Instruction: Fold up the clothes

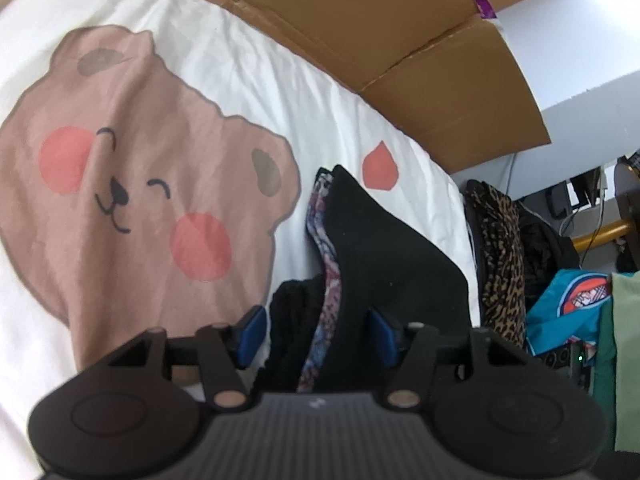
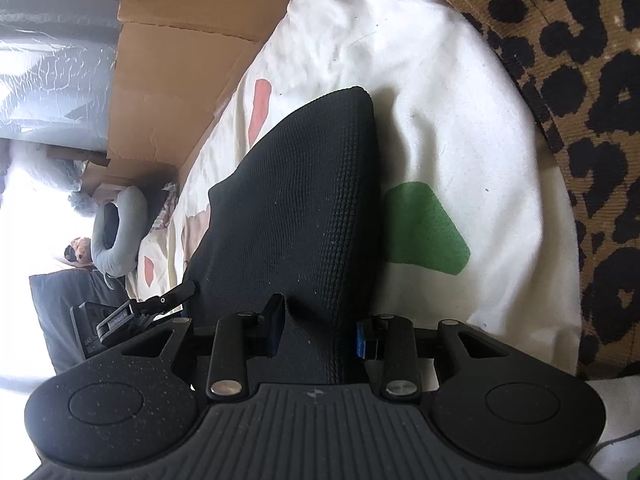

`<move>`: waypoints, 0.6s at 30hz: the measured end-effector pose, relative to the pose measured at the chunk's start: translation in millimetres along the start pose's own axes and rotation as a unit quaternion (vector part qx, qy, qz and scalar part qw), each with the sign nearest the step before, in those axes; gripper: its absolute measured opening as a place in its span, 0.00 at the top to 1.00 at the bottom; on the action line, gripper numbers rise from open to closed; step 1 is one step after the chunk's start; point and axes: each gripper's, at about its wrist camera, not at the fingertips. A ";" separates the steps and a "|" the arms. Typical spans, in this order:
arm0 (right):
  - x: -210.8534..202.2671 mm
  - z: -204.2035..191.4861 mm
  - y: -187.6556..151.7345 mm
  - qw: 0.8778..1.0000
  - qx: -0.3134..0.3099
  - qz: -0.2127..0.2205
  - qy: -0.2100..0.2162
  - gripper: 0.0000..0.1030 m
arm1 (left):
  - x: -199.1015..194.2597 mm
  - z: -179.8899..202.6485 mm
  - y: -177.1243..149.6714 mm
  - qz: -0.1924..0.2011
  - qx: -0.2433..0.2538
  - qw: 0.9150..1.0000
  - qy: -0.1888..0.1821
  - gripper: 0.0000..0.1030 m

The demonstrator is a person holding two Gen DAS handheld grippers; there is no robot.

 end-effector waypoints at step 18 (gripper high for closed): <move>11.7 -7.1 6.4 1.000 -0.002 -0.009 0.030 0.79 | 2.2 -8.4 3.7 -0.011 0.011 0.999 -0.043 0.60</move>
Point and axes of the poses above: each gripper's, at about its wrist camera, not at the fingertips, and x roughly the way its jaws point, z to its right, y to its top, and after that the axes turned 15 degrees about -z, right-handed
